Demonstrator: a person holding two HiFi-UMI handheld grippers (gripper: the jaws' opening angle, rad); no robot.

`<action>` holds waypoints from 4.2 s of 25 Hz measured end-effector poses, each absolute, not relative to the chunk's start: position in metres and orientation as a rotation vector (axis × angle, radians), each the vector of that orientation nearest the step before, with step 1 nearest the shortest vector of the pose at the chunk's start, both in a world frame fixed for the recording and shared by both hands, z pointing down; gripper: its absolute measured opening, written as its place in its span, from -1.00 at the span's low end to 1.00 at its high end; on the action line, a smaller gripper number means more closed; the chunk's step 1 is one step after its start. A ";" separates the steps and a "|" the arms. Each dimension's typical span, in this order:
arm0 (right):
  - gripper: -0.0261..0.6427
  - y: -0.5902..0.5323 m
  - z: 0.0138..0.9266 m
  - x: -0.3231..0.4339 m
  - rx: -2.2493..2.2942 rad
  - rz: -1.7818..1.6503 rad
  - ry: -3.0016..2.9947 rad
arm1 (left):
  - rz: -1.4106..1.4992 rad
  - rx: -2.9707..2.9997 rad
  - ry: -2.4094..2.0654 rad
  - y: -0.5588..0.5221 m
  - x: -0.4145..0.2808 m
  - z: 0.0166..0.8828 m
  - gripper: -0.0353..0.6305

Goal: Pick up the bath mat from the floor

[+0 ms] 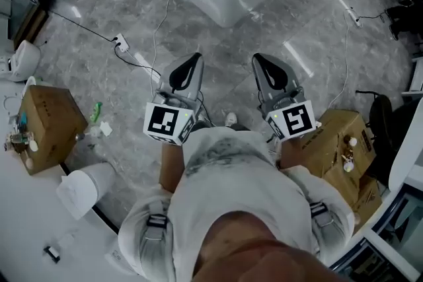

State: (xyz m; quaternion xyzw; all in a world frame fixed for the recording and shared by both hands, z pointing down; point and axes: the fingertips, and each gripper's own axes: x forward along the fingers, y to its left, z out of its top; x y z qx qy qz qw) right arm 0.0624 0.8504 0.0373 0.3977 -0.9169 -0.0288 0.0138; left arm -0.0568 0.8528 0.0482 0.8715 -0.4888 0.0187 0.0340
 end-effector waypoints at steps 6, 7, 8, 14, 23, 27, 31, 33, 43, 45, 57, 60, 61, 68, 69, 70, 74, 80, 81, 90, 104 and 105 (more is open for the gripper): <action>-0.92 0.842 0.040 0.088 1.223 -0.052 -2.875 | 0.075 2.657 -1.501 0.848 -0.025 0.054 -0.88; -0.92 0.839 0.040 0.090 1.221 -0.046 -2.877 | 0.080 2.657 -1.500 0.845 -0.023 0.054 -0.88; -0.92 0.836 0.040 0.091 1.218 -0.043 -2.878 | 0.083 2.658 -1.499 0.841 -0.022 0.054 -0.88; -0.92 0.803 0.050 0.089 1.224 -0.032 -2.870 | 0.097 2.669 -1.483 0.808 -0.019 0.062 -0.88; -0.92 0.727 0.059 0.053 1.288 -0.016 -2.810 | 0.106 2.693 -1.404 0.724 -0.055 0.073 -0.88; -0.92 0.691 0.060 0.027 1.333 -0.018 -2.779 | 0.118 2.711 -1.369 0.686 -0.083 0.075 -0.88; -0.92 0.662 0.058 0.005 1.375 -0.021 -2.752 | 0.119 2.724 -1.335 0.654 -0.108 0.075 -0.88; -0.92 0.651 0.059 -0.002 1.394 -0.017 -2.736 | 0.116 2.732 -1.316 0.640 -0.116 0.074 -0.88; -0.92 0.604 0.069 -0.011 1.413 0.006 -2.675 | 0.089 2.720 -1.236 0.589 -0.120 0.086 -0.88; -0.92 0.592 0.072 -0.007 1.412 0.016 -2.677 | 0.096 2.716 -1.236 0.577 -0.115 0.089 -0.88; -0.92 0.497 0.070 0.027 1.300 0.020 -2.759 | 0.133 2.662 -1.374 0.491 -0.084 0.089 -0.88; -0.92 0.469 0.065 0.047 1.274 0.021 -2.780 | 0.134 2.643 -1.415 0.467 -0.066 0.083 -0.88; -0.92 0.460 0.064 0.055 1.268 0.025 -2.785 | 0.134 2.637 -1.431 0.460 -0.060 0.082 -0.88; -0.92 0.410 0.059 0.095 1.174 0.016 -2.845 | 0.132 2.584 -1.530 0.415 -0.024 0.078 -0.88; -0.92 0.404 0.060 0.100 1.159 0.016 -2.852 | 0.133 2.578 -1.538 0.409 -0.019 0.078 -0.88; -0.92 0.398 0.060 0.105 1.147 0.016 -2.857 | 0.133 2.573 -1.545 0.404 -0.013 0.078 -0.88; -0.92 0.381 0.065 0.119 1.126 0.033 -2.870 | 0.139 2.554 -1.561 0.388 0.002 0.083 -0.88; -0.92 0.348 0.071 0.129 1.093 0.048 -2.884 | 0.157 2.562 -1.579 0.355 0.017 0.083 -0.88; -0.92 0.342 0.073 0.129 1.091 0.049 -2.886 | 0.156 2.562 -1.583 0.350 0.018 0.084 -0.88; -0.92 0.286 0.087 0.121 1.084 0.063 -2.881 | 0.137 2.567 -1.597 0.295 0.015 0.093 -0.88; -0.92 0.151 0.095 0.100 1.089 0.102 -2.864 | 0.138 2.548 -1.546 0.164 0.003 0.111 -0.88; -0.92 0.141 0.095 0.097 1.086 0.104 -2.863 | 0.142 2.546 -1.545 0.154 0.000 0.112 -0.88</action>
